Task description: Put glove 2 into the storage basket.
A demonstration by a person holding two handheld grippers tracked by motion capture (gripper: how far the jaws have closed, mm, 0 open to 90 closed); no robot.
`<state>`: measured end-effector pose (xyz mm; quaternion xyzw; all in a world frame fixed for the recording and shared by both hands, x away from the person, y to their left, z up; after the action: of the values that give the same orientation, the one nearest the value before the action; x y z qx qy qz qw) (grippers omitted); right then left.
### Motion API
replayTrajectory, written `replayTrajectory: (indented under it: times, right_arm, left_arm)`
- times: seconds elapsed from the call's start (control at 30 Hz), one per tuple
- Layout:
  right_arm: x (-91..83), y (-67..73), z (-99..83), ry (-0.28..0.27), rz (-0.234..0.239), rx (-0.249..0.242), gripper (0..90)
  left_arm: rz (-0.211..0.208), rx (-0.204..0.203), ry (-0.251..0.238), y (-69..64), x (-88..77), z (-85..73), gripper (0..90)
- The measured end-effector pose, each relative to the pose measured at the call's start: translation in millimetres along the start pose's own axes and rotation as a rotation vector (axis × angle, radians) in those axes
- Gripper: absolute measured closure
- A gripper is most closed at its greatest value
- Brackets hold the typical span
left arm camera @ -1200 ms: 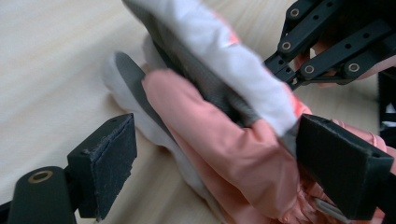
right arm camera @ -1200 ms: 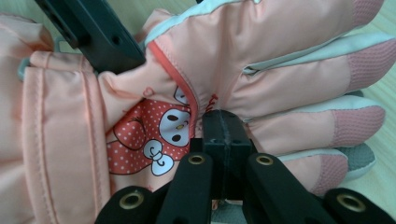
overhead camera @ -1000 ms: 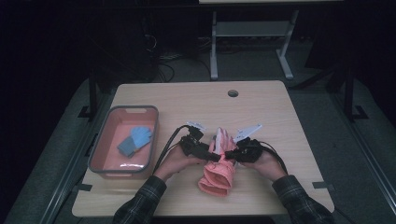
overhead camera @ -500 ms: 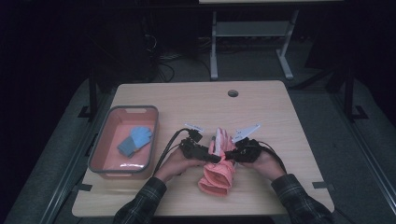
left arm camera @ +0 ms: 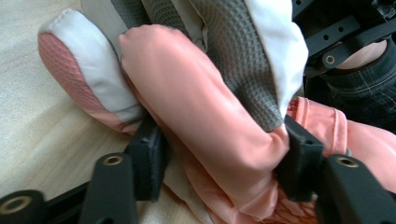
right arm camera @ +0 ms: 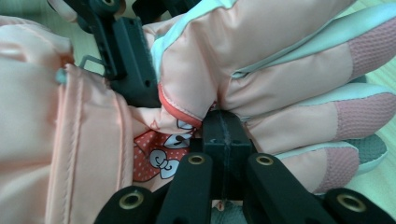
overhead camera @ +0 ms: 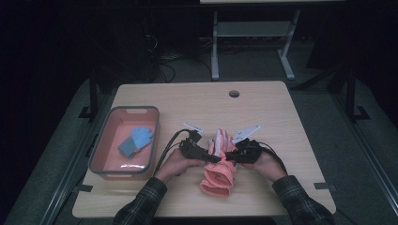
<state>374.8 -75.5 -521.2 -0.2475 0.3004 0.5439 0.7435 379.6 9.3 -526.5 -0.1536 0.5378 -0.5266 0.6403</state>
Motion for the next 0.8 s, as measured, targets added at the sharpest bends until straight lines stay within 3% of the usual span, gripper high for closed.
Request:
replayTrajectory:
  times: [0.13,0.27,0.43,0.6,0.67,0.77,0.8]
  right_arm:
    - [-2.7,-2.6,0.4,-0.011,0.000,-0.012,89.7]
    - [-9.6,-3.3,1.9,-0.035,0.015,0.012,82.6]
    - [-30.9,-6.9,3.9,-0.099,-0.006,0.048,63.5]
    - [-46.1,-16.5,-9.1,-0.109,-0.088,0.092,41.1]
    - [-50.0,-21.9,-18.8,-0.091,-0.135,0.103,36.7]
    - [-59.4,-32.2,-40.7,-0.074,-0.207,0.163,28.3]
    - [-59.4,-32.2,-40.7,-0.074,-0.207,0.163,28.3]
  left_arm:
    - [0.011,0.008,-0.003,-0.8,-2.5,0.1,55.2]
    - [0.017,0.017,-0.008,-3.2,-4.4,0.5,59.4]
    - [0.020,0.029,-0.021,-8.7,-6.4,2.5,60.9]
    - [0.028,0.041,-0.032,-15.9,-11.4,5.0,61.4]
    - [0.040,0.041,-0.051,-18.4,-15.6,6.8,61.6]
    - [0.048,0.056,-0.074,-23.6,-26.0,9.9,61.7]
    - [0.048,0.056,-0.074,-23.6,-26.0,9.9,61.8]
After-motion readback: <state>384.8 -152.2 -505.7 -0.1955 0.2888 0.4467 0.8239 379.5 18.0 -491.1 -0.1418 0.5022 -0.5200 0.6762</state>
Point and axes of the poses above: each handheld gripper's, and its own axes: x roughly forward along the jaws, z roughly out of its top, y roughly to its left, the point moved 10 cm from there along x, roughly forward along the jaws, and after that the axes turned 15 degrees about -x, right-handed, at the moved point
